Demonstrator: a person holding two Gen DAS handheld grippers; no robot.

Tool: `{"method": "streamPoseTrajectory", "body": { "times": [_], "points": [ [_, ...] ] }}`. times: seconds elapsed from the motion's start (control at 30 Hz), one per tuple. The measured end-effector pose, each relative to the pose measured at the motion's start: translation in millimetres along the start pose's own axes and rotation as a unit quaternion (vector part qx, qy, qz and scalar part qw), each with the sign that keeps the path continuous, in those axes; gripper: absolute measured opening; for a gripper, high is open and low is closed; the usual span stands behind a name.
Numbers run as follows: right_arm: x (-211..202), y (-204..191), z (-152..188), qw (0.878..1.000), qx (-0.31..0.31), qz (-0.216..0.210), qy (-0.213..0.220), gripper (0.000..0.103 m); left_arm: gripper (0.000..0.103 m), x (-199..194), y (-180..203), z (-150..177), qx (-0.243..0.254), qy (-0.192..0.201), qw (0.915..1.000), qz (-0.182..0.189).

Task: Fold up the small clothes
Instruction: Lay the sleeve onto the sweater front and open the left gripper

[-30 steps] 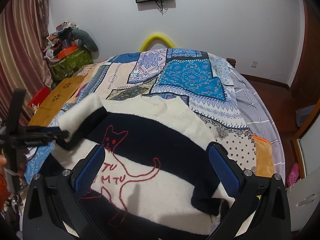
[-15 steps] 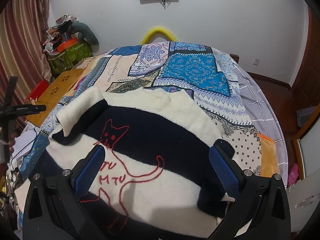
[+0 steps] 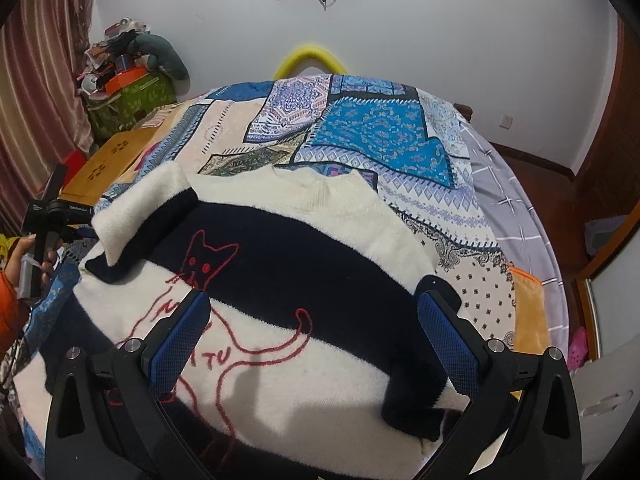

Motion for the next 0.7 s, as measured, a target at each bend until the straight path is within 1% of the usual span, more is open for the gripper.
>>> {"method": "streamPoseTrajectory", "body": {
  "times": [0.03, 0.1, 0.2, 0.27, 0.4, 0.5, 0.57, 0.7],
  "points": [
    [1.4, 0.2, 1.1, 1.0, 0.001, 0.0, -0.002, 0.103, 0.012, 1.0, 0.9, 1.3, -0.003, -0.008, 1.0, 0.005],
    [3.9, 0.4, 3.0, 1.0, 0.004, -0.002, -0.006, 0.103, 0.012, -4.2, 3.6, -0.1, 0.0, 0.001, 1.0, -0.006],
    [3.9, -0.2, 4.3, 1.0, 0.008, -0.008, -0.007, 0.103, 0.012, -25.5, 21.4, -4.3, 0.045, 0.038, 0.9978, -0.03],
    [2.6, 0.2, 4.3, 1.0, 0.009, -0.009, -0.006, 0.103, 0.012, -42.9, 39.1, -6.3, 0.074, 0.059, 0.9952, -0.028],
    [-2.0, 0.2, 2.5, 1.0, 0.01, -0.012, -0.001, 0.103, 0.011, -80.9, 90.4, -0.4, 0.112, 0.09, 0.9895, 0.017],
    [-5.9, -2.1, 1.8, 1.0, 0.016, -0.022, 0.004, 0.103, 0.011, -107.8, 137.3, 10.6, 0.153, 0.103, 0.9817, 0.049],
    [-8.0, -3.5, 1.9, 0.999, 0.02, -0.029, 0.006, 0.103, 0.011, -125.3, 172.8, 24.9, 0.185, 0.106, 0.9741, 0.075],
    [-14.1, -3.5, 2.8, 0.999, 0.022, -0.034, 0.012, 0.103, 0.011, -145.0, 243.2, 55.4, 0.247, 0.107, 0.9568, 0.109]
  ]
}}
Point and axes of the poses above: each gripper's, at about its wrist camera, not at the fingertips, and x roughly the way its jaws point, y to its right, z to its underside, the point moved 9 cm from there along x, roughly the way its jaws point, and after that the axes turned 2 degrees about y, right-handed, at the moved point
